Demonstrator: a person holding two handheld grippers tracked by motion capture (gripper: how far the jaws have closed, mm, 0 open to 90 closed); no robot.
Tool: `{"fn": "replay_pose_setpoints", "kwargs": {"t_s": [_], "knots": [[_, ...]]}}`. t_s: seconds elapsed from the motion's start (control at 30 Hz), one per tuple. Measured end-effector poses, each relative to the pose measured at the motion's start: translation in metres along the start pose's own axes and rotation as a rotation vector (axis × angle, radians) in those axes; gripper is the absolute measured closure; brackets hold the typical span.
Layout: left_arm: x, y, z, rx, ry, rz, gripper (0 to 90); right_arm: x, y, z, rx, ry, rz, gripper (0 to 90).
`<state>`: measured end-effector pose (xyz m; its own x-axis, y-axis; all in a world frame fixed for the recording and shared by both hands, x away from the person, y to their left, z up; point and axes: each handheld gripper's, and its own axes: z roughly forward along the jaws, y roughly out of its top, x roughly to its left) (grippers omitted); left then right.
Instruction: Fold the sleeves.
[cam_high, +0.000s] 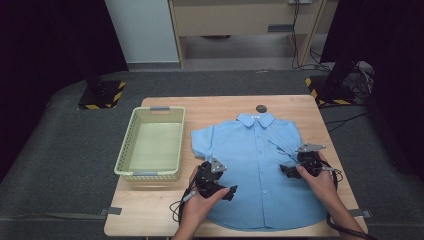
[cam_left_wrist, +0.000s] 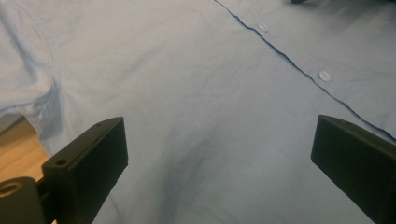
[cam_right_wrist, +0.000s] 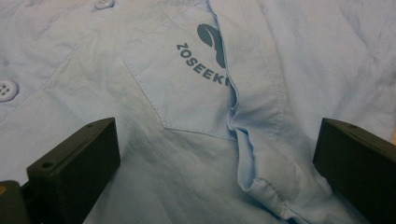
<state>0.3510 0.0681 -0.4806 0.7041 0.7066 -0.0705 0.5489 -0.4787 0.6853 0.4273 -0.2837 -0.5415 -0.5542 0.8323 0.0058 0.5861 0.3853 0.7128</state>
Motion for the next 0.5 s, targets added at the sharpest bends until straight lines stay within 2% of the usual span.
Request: {"fn": "replay_pose_setpoints", "kwargs": {"t_s": [0.3, 0.5], "knots": [[0.009, 0.024, 0.008, 0.010, 0.018, 0.005, 3.3, -0.002, -0.005, -0.005, 0.001, 0.008, -0.009, 0.8], [0.018, 0.035, 0.007, 0.001, 0.032, -0.001, 3.2, -0.003, -0.009, -0.009, 0.001, 0.010, -0.007, 0.9]]}}
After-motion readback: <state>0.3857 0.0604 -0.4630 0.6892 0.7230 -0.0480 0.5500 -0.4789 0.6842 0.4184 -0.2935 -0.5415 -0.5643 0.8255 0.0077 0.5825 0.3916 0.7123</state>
